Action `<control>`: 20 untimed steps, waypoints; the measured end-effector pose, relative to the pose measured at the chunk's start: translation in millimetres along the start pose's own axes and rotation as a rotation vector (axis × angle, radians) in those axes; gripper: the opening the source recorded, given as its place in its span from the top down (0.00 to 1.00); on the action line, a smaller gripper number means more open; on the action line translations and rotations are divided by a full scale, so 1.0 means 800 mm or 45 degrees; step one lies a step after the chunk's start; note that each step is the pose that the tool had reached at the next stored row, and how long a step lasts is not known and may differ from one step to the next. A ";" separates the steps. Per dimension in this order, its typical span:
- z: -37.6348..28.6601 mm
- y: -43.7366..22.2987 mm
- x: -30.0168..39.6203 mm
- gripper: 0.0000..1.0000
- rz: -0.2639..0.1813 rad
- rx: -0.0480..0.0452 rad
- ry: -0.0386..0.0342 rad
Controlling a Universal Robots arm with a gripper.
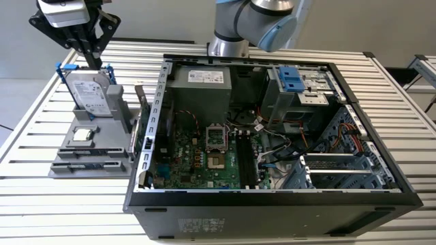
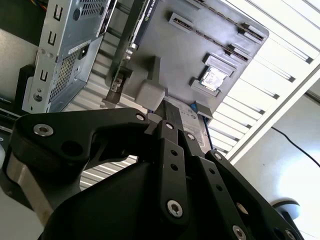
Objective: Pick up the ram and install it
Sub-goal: 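Reach for the ram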
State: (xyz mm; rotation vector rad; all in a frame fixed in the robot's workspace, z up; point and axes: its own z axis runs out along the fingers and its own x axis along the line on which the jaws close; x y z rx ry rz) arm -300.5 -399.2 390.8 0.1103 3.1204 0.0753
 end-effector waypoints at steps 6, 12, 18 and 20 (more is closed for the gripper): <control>-0.0002 -0.0003 0.0058 1.00 0.000 0.000 0.0004; -0.0002 -0.0006 0.0096 1.00 0.000 0.000 0.0004; -0.0003 -0.0014 0.0206 1.00 -0.001 0.000 0.0005; -0.0003 -0.0017 0.0250 1.00 -0.006 0.000 0.0007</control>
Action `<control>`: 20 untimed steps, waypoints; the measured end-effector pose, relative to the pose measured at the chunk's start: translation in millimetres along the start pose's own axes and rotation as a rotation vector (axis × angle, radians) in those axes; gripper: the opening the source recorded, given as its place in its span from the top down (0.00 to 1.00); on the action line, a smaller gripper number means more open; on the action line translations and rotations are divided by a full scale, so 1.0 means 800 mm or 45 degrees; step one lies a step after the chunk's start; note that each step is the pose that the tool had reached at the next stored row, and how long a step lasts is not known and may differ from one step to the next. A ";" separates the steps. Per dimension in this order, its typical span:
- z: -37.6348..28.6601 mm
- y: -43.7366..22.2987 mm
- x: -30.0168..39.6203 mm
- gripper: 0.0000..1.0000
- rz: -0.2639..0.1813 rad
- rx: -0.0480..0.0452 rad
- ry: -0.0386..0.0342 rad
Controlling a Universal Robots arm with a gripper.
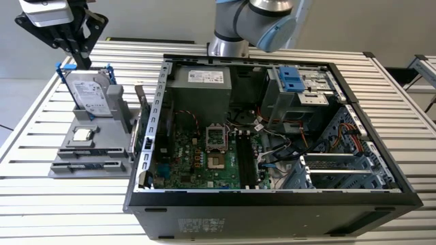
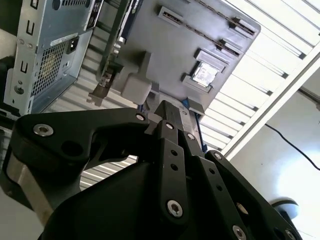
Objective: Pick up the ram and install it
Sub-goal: 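Reach for the ram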
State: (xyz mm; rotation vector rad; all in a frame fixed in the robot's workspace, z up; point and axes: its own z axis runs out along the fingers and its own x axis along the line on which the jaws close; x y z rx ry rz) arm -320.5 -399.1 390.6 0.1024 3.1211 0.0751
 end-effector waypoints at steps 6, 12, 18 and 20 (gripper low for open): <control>-0.0002 -0.0007 0.0107 1.00 -0.032 0.000 0.0016; 0.0003 -0.0014 0.0210 1.00 -0.074 -0.003 0.0037; 0.0004 -0.0019 0.0278 1.00 -0.116 -0.004 0.0058; 0.0004 -0.0020 0.0300 1.00 -0.126 -0.004 0.0062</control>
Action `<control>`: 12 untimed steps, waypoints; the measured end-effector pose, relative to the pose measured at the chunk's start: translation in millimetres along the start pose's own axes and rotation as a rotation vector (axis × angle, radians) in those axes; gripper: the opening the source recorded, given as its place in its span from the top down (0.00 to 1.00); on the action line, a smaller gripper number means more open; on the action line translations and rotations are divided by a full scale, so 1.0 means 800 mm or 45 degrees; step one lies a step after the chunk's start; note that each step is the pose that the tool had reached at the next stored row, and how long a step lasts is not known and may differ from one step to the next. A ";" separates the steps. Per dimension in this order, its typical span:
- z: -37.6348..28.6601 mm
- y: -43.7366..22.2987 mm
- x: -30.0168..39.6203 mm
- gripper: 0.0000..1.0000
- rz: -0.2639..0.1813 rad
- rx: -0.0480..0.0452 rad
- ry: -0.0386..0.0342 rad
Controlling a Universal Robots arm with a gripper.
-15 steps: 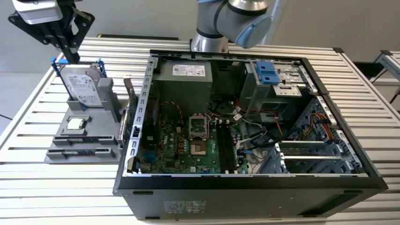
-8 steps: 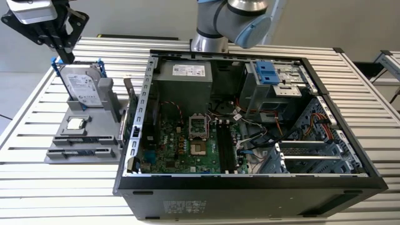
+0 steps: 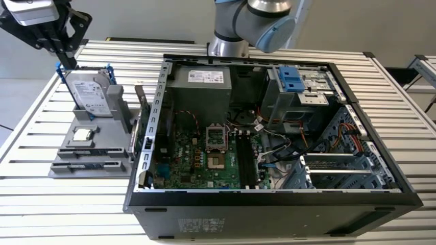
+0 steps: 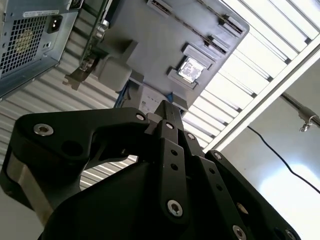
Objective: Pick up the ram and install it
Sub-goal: 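Reach for the ram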
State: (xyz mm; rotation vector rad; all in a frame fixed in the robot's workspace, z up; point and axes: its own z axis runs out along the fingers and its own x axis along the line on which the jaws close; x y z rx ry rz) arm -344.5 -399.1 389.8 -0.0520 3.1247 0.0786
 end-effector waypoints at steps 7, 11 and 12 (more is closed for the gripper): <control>-0.0001 0.0001 0.0024 1.00 -0.007 0.000 0.0004; -0.0001 -0.0015 0.0026 1.00 -0.007 0.000 0.0012; -0.0001 -0.0024 0.0025 1.00 -0.007 0.000 0.0015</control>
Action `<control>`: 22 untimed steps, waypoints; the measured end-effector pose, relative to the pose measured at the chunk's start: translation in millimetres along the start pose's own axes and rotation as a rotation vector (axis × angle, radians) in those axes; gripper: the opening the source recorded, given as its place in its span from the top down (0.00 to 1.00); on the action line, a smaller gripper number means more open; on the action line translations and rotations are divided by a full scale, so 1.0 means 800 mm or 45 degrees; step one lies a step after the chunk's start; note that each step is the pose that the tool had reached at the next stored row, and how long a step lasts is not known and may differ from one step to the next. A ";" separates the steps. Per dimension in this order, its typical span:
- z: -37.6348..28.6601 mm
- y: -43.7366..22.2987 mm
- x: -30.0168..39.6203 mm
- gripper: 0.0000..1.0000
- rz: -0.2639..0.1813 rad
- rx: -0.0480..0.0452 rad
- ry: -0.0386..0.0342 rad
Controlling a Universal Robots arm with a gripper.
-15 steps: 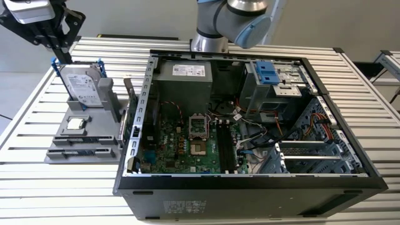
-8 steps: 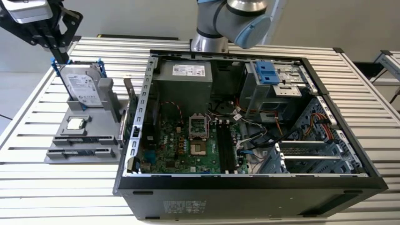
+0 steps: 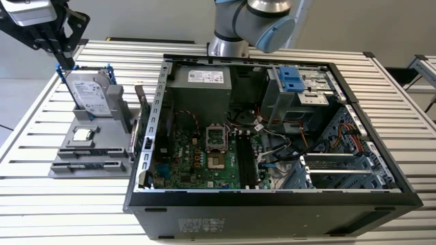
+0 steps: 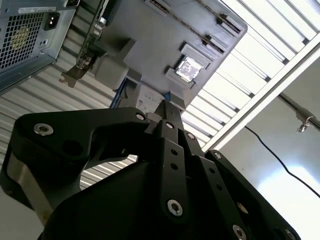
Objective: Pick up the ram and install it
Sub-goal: 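Reach for the ram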
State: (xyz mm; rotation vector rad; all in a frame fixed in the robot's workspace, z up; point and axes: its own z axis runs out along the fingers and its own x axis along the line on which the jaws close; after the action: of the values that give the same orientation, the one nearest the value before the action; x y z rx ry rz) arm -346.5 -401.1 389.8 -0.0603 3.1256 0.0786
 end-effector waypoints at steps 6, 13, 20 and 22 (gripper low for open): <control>-0.0001 -0.0051 0.0002 1.00 0.000 0.000 0.0022; -0.0002 -0.0107 0.0004 1.00 0.000 0.000 0.0050; -0.0002 -0.0146 0.0005 1.00 0.000 0.000 0.0092; -0.0003 -0.0159 0.0006 1.00 0.000 0.000 0.0103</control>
State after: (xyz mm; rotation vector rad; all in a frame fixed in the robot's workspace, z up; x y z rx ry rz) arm -346.5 -413.8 389.4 -0.0602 3.1337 0.0791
